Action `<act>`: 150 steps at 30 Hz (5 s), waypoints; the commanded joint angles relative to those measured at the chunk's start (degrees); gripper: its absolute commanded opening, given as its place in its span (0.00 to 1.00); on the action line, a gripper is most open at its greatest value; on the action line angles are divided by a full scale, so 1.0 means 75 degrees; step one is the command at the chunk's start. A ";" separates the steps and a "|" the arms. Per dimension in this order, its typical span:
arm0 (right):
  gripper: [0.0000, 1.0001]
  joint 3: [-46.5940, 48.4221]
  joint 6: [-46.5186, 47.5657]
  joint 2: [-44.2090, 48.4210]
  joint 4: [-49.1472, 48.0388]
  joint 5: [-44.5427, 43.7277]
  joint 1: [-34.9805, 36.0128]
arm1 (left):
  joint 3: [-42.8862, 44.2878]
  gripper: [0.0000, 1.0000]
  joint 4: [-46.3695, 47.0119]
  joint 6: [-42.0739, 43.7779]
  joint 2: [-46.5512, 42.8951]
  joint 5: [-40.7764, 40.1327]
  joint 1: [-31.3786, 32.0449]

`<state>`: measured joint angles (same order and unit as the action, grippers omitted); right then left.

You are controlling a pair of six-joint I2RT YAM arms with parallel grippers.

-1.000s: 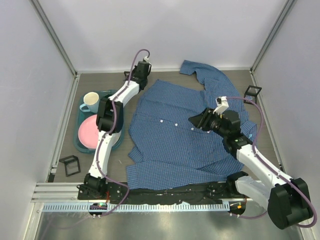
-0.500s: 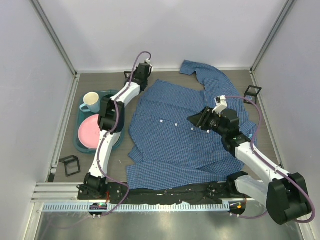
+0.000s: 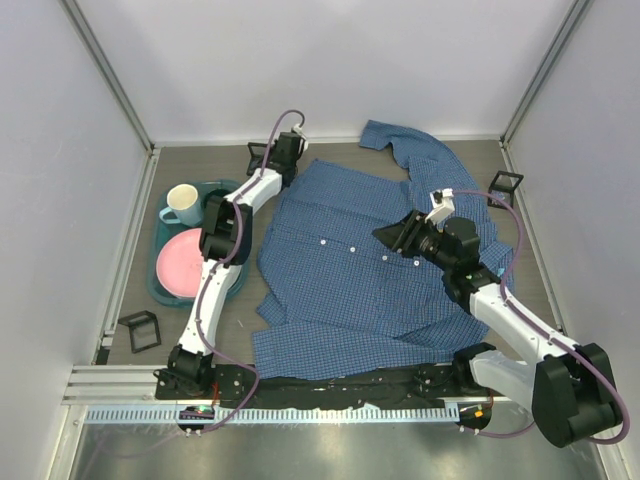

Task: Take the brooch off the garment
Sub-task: Place the brooch in the brooch box, then adjust the clothes at the center of the board.

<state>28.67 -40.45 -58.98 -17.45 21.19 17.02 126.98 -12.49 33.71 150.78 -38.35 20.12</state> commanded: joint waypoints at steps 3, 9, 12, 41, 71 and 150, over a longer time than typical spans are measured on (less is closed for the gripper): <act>0.45 -0.0060 -0.0279 -0.0139 -0.0743 0.0233 -0.0030 | 0.0413 0.04 0.0318 0.0028 0.0005 0.0016 -0.0046; 0.45 -0.0095 -0.0338 -0.0257 -0.0872 0.0280 -0.0030 | 0.0413 0.05 0.0528 0.0133 -0.0030 -0.0149 -0.0046; 0.45 -0.0084 -0.0361 -0.0280 -0.0896 0.0327 -0.0030 | 0.0472 0.04 0.0645 0.0215 0.0017 -0.0277 -0.0046; 0.45 -0.0095 -0.0502 -0.0433 -0.1095 0.0491 -0.0030 | 0.0320 0.40 0.0670 0.0263 -0.0040 -0.0219 -0.0022; 0.42 0.2095 0.1022 -0.0454 0.5065 -0.4263 -0.0252 | -0.3741 0.79 -0.0870 -0.6704 -0.5442 0.6443 0.2131; 0.47 0.2706 0.0062 -0.4523 0.0713 -0.2638 -0.3288 | 0.0754 0.56 0.2275 -0.9712 -0.0417 0.9367 0.3257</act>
<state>47.64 -35.64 -93.03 -4.73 0.99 -7.27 133.75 7.66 -51.64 154.19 30.06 39.77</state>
